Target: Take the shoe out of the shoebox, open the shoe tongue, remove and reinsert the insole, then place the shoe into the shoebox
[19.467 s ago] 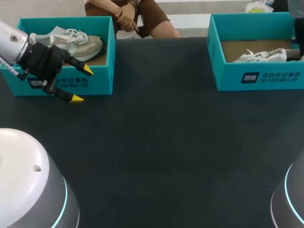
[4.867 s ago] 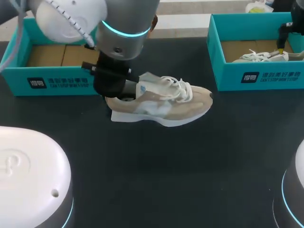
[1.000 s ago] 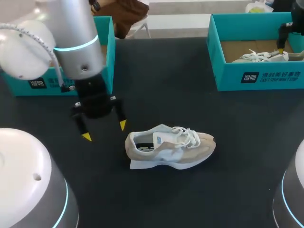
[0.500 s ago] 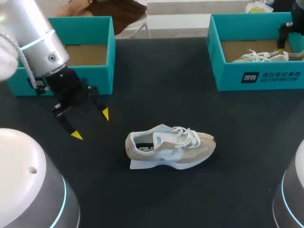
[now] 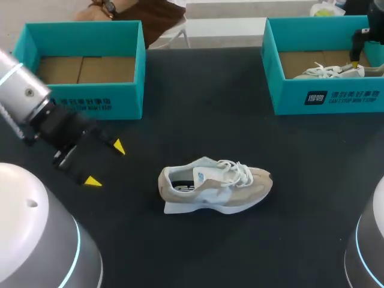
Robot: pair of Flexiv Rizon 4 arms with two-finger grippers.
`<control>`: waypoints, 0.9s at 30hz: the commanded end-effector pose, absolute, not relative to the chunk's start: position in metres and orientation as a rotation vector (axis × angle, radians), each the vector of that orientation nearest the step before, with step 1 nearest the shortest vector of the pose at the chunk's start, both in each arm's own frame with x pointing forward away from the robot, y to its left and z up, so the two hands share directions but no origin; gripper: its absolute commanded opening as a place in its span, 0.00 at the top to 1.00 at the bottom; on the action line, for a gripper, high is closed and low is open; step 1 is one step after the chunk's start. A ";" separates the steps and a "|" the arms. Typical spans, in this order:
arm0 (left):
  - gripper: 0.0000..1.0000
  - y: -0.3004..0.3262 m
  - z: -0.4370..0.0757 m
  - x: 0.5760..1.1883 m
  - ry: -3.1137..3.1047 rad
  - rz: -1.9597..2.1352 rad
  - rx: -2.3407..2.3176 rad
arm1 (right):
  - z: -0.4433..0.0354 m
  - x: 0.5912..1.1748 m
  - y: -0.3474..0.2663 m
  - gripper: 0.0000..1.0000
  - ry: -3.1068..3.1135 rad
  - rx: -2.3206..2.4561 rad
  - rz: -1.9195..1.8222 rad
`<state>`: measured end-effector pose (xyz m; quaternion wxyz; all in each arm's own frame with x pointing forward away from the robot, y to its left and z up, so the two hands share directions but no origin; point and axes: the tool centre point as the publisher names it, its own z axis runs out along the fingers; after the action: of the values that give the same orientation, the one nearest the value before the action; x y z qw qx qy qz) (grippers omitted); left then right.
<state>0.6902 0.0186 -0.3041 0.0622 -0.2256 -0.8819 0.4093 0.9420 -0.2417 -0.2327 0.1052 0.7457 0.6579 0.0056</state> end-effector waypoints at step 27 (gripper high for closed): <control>0.00 -0.002 -0.347 0.677 -2.775 1.704 -0.009 | -0.233 0.942 -0.242 0.00 1.939 2.198 0.018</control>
<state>0.6826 0.0047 -0.3341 -0.0026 -0.0441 -0.8555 0.5159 0.9420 -0.2416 -0.2327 0.1052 0.7457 0.6579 0.0056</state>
